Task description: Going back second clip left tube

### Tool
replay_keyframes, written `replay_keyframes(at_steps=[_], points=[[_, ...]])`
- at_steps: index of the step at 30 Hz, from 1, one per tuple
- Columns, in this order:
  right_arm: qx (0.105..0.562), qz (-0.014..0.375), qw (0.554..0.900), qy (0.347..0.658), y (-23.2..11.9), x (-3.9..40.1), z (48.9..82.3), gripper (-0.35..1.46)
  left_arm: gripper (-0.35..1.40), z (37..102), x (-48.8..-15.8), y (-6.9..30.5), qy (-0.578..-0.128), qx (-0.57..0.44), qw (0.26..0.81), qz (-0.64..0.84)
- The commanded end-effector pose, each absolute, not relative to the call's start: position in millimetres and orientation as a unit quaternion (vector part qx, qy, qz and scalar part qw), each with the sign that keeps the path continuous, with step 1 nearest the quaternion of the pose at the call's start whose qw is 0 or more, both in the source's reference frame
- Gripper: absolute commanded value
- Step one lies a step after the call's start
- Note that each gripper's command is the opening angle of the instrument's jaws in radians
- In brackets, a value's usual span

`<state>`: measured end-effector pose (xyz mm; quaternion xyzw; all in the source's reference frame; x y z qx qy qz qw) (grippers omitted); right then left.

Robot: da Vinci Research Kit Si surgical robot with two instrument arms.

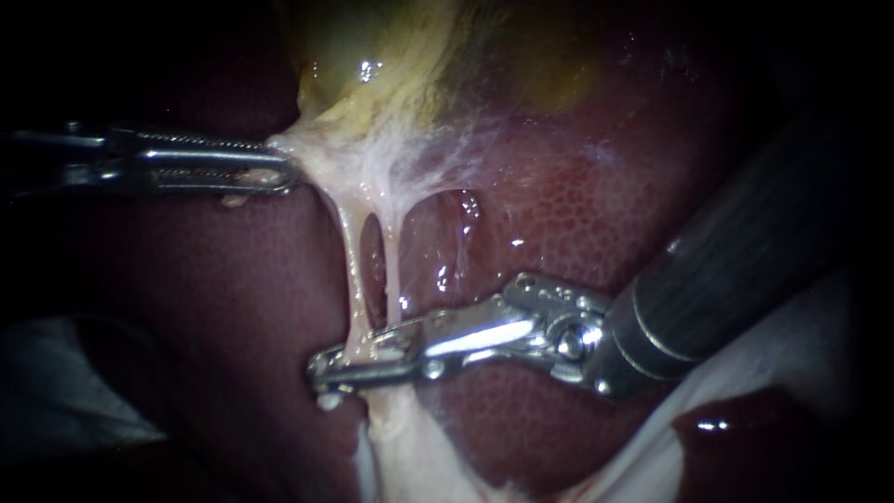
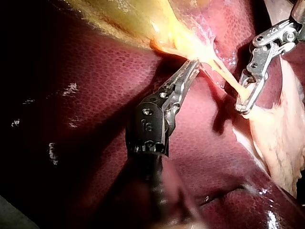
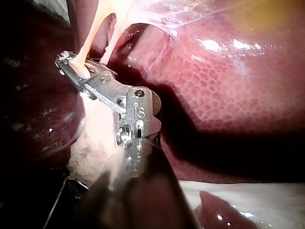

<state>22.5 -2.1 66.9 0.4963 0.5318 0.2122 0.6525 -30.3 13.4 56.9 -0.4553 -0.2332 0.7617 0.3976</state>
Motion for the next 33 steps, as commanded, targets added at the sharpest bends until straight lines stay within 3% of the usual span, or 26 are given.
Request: replay_keyframes(at_steps=[1,4,7,22,33], points=[[0.497,0.212,0.652,0.532,-2.1,22.5,67.0,-0.28,-0.35,56.9,-30.3,13.4,-0.233,-0.455,0.398,0.762],[0.49,0.214,0.648,0.543,-2.0,22.7,67.1,0.23,-0.35,56.9,-30.3,13.4,-0.233,-0.455,0.398,0.762],[0.473,0.212,0.654,0.551,-2.0,23.2,67.4,0.4,-0.35,56.9,-30.3,13.4,-0.233,-0.455,0.398,0.762],[0.346,0.195,0.695,0.599,0.1,23.9,69.5,0.5,-0.35,56.9,-30.4,13.5,-0.233,-0.455,0.398,0.762],[0.329,0.19,0.703,0.601,0.4,23.5,69.4,0.5,-0.35,56.8,-30.3,13.4,-0.233,-0.455,0.398,0.762]])
